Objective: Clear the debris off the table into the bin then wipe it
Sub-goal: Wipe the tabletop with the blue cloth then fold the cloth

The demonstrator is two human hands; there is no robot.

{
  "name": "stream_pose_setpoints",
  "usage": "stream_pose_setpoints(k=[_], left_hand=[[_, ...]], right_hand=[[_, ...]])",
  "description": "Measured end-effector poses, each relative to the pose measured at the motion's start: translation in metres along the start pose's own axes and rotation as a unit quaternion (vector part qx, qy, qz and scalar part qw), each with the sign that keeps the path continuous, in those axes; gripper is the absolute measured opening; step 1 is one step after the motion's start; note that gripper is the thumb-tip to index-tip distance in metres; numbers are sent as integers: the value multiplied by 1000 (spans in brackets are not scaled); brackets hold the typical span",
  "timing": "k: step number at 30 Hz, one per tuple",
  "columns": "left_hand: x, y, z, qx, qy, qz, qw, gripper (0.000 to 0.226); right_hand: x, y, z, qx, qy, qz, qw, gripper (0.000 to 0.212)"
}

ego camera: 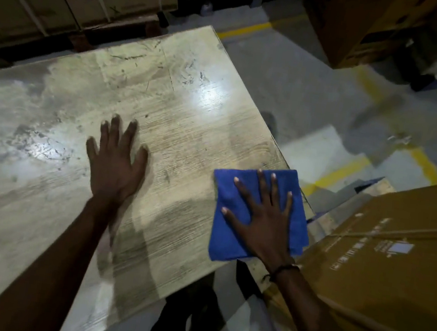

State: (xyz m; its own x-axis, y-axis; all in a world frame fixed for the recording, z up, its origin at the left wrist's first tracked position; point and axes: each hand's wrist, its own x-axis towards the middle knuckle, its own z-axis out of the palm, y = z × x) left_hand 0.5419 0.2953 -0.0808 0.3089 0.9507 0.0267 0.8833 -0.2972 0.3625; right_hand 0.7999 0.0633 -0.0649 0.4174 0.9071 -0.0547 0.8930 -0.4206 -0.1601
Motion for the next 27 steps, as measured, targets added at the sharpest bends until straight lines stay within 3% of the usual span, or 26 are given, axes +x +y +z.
stream_pose_setpoints(k=[5,9,14,16,22,25,27], left_hand=[[-78,10,-1,-8,8,-12,1000,63],[-110,8,-1,-14,1,-8,1000,64],[-126,-28,-18,6,22,-38,999,64],[-129,-40,-26,6,27,-71,997,64],[-131,-39,-28,-8,52,-81,995,63],[-131,-41,-28,-5,54,-77,996,64],[-131,-42,-27,-5,55,-78,995,65]], right_hand=[[53,14,-2,-21,12,25,999,80],[110,-16,1,3,36,58,998,77],[22,-77,18,4,7,-127,992,78],[-16,-67,21,16,29,-146,989,76],[57,-13,5,-31,5,-53,998,78],[108,-43,6,16,20,0,1000,72],[111,-79,18,17,49,-19,998,68]])
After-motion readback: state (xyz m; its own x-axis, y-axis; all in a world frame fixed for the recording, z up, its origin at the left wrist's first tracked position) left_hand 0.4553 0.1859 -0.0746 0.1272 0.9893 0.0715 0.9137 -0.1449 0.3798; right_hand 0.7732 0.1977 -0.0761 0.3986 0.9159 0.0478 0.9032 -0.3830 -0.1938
